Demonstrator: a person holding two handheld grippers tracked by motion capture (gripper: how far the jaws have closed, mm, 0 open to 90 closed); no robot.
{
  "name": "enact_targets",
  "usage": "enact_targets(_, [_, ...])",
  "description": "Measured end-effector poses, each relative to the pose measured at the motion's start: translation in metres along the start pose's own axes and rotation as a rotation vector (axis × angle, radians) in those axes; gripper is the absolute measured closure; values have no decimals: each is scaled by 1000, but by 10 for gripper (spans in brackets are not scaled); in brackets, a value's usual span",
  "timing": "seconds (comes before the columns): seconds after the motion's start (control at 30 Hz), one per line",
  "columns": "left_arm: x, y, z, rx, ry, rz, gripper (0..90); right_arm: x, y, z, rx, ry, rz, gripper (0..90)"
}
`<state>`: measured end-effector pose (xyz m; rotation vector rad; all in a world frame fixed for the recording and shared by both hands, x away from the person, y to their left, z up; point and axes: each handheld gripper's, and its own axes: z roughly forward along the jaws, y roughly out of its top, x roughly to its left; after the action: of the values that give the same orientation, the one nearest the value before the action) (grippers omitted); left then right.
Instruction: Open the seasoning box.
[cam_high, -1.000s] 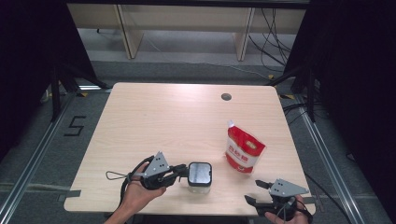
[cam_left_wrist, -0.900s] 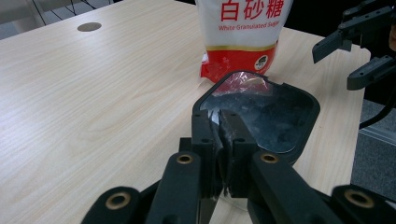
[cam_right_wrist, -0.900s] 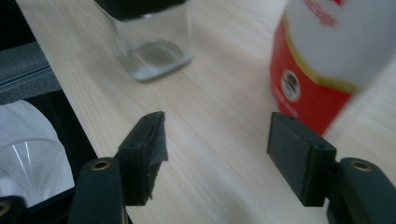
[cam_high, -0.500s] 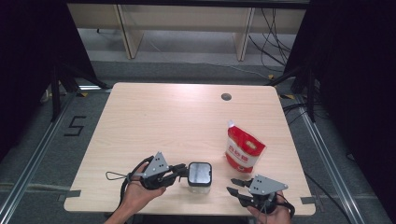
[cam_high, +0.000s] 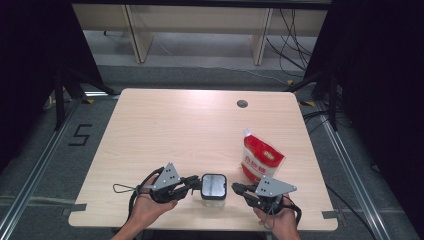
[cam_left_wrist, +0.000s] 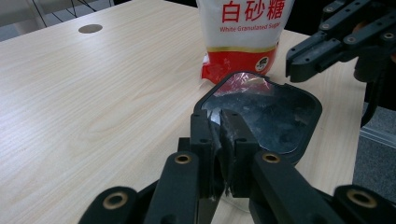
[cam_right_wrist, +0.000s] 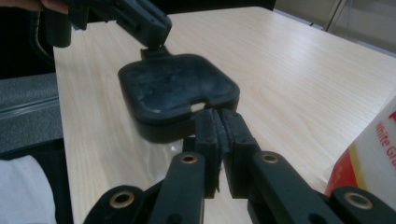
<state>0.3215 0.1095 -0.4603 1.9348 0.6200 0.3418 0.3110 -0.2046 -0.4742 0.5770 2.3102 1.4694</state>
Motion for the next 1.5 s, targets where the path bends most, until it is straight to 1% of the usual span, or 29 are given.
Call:
enact_targets(0.03, [0,0,0,-1,2,4,833,-1,1,0,0,-1,6,879])
enact_targets(0.13, [1,0,0,2,-2,11,833,-1,3,4,-42,16,-3,892])
enact_targets(0.17, [1,1,0,1,-3,17,832,-2,5,5,-41,29,-17,897])
enact_targets(0.2, [1,1,0,1,-2,21,832,-1,5,6,-47,21,-3,898])
enact_targets(0.23, [0,0,0,0,2,12,832,-2,6,7,-46,33,-13,899])
enact_targets(0.27, [1,0,0,0,0,18,833,-2,6,8,-43,39,-9,899])
enact_targets(0.33, [0,0,0,1,0,1,833,-2,7,11,-52,41,-9,900])
enact_targets(0.4, [1,0,0,-2,-2,13,832,-2,7,14,-57,45,-24,900])
enact_targets(0.47, [1,0,0,0,-1,13,833,-1,7,16,-67,45,-19,900])
enact_targets(0.5, [1,0,0,0,1,11,833,-2,8,17,-56,52,-20,900])
enact_targets(0.63, [1,0,-1,0,-1,11,832,-4,6,20,-61,70,-18,900])
enact_targets(0.67, [2,0,-1,-1,-5,22,831,-4,6,21,-61,89,-12,900])
enact_targets(0.73, [2,0,0,-1,-3,13,830,-4,6,21,-61,92,-17,900])
enact_targets(0.77, [2,0,0,-1,-3,15,830,-4,6,20,-53,79,-13,900])
enact_targets(0.83, [3,-1,-1,-4,-5,27,830,-5,5,21,-69,81,-7,900])
enact_targets(0.87, [2,-2,-1,-8,-4,5,830,-6,5,20,-56,96,-4,900])
enact_targets(0.9, [2,-2,0,-12,-5,-6,830,-6,4,20,-62,101,-1,900])
enact_targets(0.97, [2,-2,0,-12,-4,-9,830,-7,4,20,-66,101,-7,900])
enact_targets(1.0, [3,-2,0,-14,-6,7,830,-7,3,20,-67,105,-6,900])
enact_targets(1.03, [3,-3,0,-17,-6,3,830,-7,3,20,-66,104,-4,900])
enact_targets(1.07, [3,-3,-1,-17,-6,3,830,-6,3,21,-79,115,1,900])
enact_targets(1.13, [3,-3,0,-18,-7,4,830,-7,2,20,-73,106,-2,900])
enact_targets(1.17, [3,-3,-1,-17,-7,6,830,-7,2,21,-89,104,-1,900])
enact_targets(1.23, [3,-4,-1,-23,-6,-1,830,-7,2,20,-76,116,-1,900])
enact_targets(1.3, [4,-4,0,-26,-10,-9,830,-8,1,20,-81,107,-5,900])
enact_targets(1.33, [3,-4,0,-25,-10,-20,830,-8,1,21,-81,114,-11,900])
enact_targets(1.37, [4,-4,0,-26,-13,-9,830,-8,1,21,-81,114,-7,900])
enact_targets(1.43, [5,-4,-1,-27,-15,-5,830,-7,1,22,-100,100,-6,900])
enact_targets(1.5, [5,-4,-1,-28,-15,-1,830,-7,0,22,-101,103,-7,900])
